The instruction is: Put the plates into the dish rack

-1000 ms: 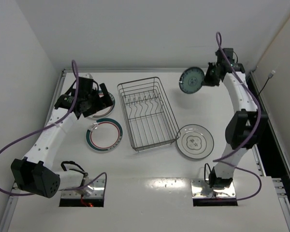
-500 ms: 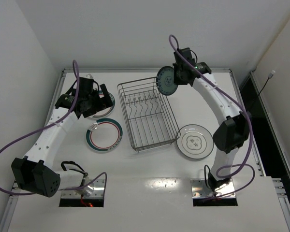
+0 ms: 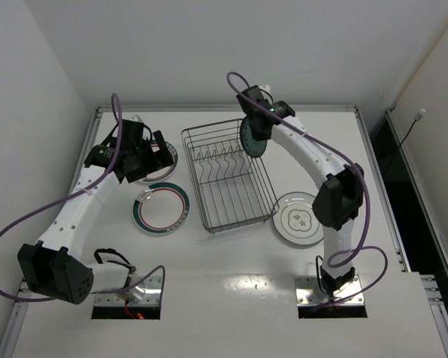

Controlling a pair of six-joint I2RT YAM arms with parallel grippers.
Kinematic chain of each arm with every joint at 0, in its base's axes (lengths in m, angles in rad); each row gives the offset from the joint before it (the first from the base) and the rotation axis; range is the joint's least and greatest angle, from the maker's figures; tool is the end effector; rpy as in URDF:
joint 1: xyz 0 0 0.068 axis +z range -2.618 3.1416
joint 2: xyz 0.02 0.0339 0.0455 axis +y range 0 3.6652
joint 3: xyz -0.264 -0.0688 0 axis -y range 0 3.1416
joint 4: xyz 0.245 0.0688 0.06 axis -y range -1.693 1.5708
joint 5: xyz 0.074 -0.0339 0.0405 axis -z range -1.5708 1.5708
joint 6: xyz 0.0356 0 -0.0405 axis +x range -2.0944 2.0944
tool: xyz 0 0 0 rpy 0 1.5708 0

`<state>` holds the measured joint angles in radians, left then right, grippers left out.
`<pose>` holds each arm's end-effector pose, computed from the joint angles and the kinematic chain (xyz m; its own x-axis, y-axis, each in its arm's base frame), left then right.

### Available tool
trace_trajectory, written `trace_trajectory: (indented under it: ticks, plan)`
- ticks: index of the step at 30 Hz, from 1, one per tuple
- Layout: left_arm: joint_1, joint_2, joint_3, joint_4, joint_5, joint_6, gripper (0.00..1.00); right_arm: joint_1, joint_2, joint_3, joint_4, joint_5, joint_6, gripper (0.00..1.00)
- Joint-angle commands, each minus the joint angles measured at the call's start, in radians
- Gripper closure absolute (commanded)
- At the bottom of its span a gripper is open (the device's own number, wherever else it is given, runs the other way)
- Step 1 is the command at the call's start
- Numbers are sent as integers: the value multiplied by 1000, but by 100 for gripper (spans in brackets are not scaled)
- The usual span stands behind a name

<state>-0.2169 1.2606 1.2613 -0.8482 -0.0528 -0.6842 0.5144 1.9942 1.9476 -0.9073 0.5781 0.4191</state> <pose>0.2513 -0.0534 0.3429 -0.6816 -0.4961 -0.5379 -0.3226 0.8635 -0.3877 0.3892 0.1976 0.3180 -0.7044 -0.0066 -0.7098 0.1640 0.9714 -0.1717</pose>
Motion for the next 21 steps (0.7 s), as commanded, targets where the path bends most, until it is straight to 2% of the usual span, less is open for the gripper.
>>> trace_trajectory:
  ticks: [1, 5, 10, 12, 15, 17, 18, 21]
  plan:
    - [10, -4, 46, -9, -10, 17, 0, 62, 41, 56, -31, 77, 29, 100]
    - [10, -4, 65, -18, -10, 17, 0, 93, 106, 86, -76, 77, 58, 100]
    - [10, -4, 85, -29, -10, 26, 0, 102, 127, 86, -97, 5, 96, 100]
    - [10, -4, 85, -29, -10, 26, 0, 93, 111, 60, -97, -18, 96, 96]
    - [10, -4, 85, -29, -10, 26, 0, 72, 74, 69, -111, -55, 77, 88]
    - [10, -4, 85, -29, -10, 26, 0, 46, 51, 114, -160, -87, 66, 76]
    - [10, -4, 85, -17, 2, 26, 0, 35, 40, 132, -182, -87, 43, 76]
    - [10, 5, 75, -8, 2, 26, 0, -17, -45, 163, -237, -96, 9, 59]
